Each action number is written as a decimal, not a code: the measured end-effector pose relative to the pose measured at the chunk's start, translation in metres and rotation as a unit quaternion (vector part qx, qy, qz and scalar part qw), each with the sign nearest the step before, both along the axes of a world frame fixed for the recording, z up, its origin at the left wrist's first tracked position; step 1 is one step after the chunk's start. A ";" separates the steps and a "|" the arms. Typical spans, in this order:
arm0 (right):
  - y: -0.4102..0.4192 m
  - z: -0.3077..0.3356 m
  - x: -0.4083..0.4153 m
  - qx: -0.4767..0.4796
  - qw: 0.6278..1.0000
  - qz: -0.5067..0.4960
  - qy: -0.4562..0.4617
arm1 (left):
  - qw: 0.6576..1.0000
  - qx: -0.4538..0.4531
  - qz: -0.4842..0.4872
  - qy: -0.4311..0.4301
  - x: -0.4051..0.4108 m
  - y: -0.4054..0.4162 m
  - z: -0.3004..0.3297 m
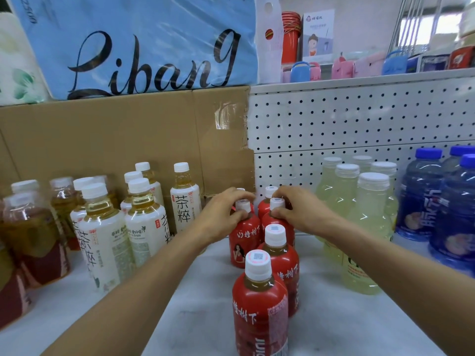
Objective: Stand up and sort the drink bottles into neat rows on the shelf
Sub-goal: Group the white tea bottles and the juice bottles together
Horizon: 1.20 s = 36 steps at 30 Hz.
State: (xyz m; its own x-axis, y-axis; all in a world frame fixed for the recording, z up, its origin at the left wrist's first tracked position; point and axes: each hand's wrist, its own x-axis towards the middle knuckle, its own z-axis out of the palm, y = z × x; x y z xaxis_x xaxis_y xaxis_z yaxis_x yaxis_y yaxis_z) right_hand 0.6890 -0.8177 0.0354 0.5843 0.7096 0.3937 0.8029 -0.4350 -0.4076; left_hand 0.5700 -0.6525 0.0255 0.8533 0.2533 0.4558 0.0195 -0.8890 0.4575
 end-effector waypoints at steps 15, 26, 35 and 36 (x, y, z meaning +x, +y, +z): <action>-0.034 -0.031 -0.022 0.213 0.975 -0.024 0.062 | 0.989 -0.102 0.074 -0.077 -0.040 -0.030 -0.019; -0.049 -0.037 -0.072 0.174 0.933 0.176 0.260 | 0.952 -0.262 -0.158 0.011 -0.102 -0.074 -0.015; -0.064 -0.046 -0.080 0.267 0.937 0.034 0.221 | 0.962 -0.251 0.003 -0.111 -0.108 -0.081 -0.030; -0.065 -0.047 -0.082 0.274 0.934 0.037 0.228 | 0.956 -0.261 0.032 -0.128 -0.106 -0.081 -0.030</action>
